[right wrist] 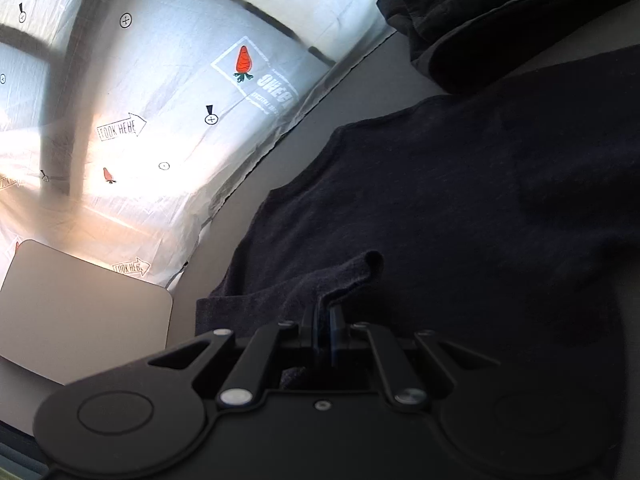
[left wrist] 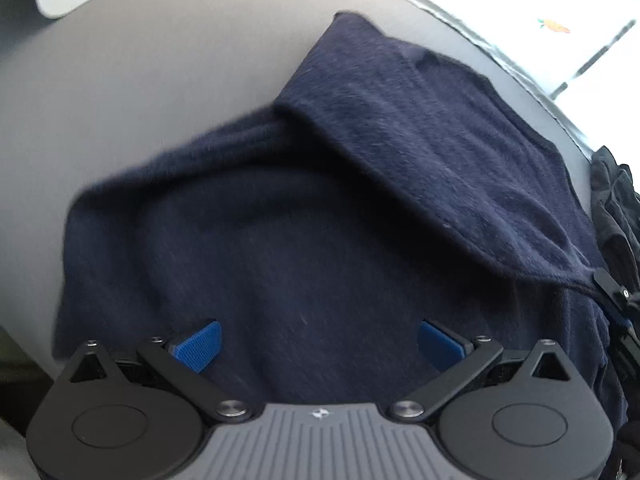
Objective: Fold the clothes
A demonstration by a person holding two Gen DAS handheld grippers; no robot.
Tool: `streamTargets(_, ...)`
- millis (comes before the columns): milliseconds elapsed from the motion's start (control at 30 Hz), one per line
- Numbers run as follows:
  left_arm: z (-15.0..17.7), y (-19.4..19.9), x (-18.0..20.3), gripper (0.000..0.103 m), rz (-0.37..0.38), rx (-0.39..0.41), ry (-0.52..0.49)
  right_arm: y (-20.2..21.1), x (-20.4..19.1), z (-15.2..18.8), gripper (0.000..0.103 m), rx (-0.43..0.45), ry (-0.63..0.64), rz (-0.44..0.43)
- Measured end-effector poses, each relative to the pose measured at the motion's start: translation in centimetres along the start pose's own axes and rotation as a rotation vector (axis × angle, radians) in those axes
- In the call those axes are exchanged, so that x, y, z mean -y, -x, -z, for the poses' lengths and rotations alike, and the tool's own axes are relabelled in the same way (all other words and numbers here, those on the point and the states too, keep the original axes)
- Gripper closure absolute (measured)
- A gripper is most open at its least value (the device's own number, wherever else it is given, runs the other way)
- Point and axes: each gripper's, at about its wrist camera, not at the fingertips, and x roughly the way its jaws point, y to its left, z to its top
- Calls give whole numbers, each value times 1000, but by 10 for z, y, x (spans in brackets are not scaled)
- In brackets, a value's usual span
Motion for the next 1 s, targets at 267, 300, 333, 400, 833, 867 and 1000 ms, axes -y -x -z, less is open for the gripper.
streamTargets(267,10,-17,26,0,-157,-5,-12,-7,28,-20,96,-104,23,8)
streamTargets(300,10,-19,29,0,-177,-6,-17,-10,30,-22,94,-119,25,12)
streamTargets(333,11,-20,32,0,-197,-8,-22,-13,32,-24,91,-133,25,14)
streamTargets(400,12,-24,37,0,-237,-14,-41,-21,35,-29,84,-162,22,13)
streamTargets(833,10,-27,38,0,-279,-16,-1,-39,12,-38,101,-182,294,4)
streamTargets(867,9,-27,37,0,-280,-17,1,-38,6,-40,101,-165,339,-11)
streamTargets(1000,9,-28,35,0,-283,-17,6,-22,-12,-51,101,-71,457,-55)
